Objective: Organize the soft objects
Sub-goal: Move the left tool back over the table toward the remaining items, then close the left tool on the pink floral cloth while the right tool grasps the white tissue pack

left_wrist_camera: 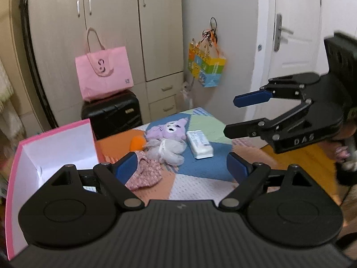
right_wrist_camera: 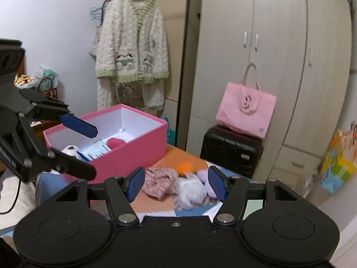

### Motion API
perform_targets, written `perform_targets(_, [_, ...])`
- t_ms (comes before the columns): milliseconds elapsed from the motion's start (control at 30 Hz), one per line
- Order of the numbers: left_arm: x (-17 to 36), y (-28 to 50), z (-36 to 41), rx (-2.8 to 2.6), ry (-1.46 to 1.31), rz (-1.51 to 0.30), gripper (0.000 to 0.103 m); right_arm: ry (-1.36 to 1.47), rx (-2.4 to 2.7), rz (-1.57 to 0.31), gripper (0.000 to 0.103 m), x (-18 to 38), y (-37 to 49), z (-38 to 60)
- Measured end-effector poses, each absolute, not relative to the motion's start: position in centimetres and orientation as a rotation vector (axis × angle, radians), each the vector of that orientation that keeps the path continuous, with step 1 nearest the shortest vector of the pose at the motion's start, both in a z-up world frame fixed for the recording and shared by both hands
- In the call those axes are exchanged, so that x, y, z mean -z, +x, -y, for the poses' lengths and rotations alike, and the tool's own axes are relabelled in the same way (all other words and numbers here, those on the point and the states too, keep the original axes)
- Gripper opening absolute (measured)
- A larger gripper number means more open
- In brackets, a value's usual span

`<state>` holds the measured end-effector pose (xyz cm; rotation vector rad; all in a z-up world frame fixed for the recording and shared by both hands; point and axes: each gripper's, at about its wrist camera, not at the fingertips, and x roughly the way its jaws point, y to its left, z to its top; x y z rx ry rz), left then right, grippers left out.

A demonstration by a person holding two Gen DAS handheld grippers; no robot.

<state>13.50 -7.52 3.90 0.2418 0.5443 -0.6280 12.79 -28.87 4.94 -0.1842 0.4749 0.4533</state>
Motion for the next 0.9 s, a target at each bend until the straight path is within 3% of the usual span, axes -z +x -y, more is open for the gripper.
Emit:
perform_targets(767, [6.8,21.8,13.6,0.291,0.224,-0.610,0.087,-0.084,-0.316,-0.600,0.069,6.4,20.9,32.6])
perform_targets(900, [7.9,22.4,14.2,0.214,0.265,-0.557,0.087,-0.113,-0.278,-0.597,0.074,7.4,22.1,32.1])
